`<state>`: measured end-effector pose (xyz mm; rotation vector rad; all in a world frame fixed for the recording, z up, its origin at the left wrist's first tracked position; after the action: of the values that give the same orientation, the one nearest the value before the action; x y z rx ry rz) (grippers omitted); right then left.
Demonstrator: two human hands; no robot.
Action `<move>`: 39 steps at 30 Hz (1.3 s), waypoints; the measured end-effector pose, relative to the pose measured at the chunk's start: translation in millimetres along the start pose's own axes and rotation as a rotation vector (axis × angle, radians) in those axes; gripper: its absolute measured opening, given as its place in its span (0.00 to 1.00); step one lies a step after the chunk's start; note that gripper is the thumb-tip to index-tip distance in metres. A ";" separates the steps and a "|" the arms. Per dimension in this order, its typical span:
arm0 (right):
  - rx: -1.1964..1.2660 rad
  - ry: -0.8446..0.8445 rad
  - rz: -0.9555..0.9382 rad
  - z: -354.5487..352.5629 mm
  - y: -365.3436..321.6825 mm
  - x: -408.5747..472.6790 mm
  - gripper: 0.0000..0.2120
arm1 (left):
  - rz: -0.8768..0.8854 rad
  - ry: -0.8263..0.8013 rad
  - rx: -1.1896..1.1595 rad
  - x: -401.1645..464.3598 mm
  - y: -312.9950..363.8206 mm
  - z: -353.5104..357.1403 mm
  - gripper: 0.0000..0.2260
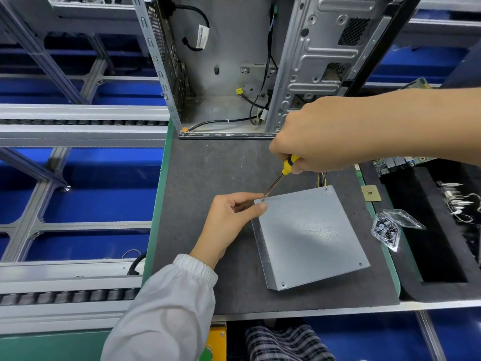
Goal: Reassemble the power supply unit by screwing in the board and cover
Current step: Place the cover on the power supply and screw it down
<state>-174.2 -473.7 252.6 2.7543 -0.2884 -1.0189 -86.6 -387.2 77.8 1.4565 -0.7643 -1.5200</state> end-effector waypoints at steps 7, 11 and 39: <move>-0.011 0.008 0.003 1.7 0.9 1.0 0.08 | -0.062 -0.040 -0.013 5.2 3.5 -1.7 0.09; -0.014 0.014 0.002 0.9 0.2 1.9 0.08 | -0.129 -0.063 -0.032 9.2 5.6 -2.9 0.10; -0.001 -0.005 0.012 2.1 4.5 2.5 0.11 | -0.170 -0.083 -0.017 6.9 10.8 -3.8 0.09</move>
<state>-174.2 -478.9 250.6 2.7458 -0.3049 -1.0229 -80.5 -397.5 83.8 1.4845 -0.6880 -1.7205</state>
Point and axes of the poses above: each hand's wrist, its own x-axis towards the middle knuckle, its own z-axis out of the palm, y = z × x, the point moved 5 cm from there along x, towards the middle knuckle, and after that the axes turned 12 degrees about -z, right-handed, at the moved point
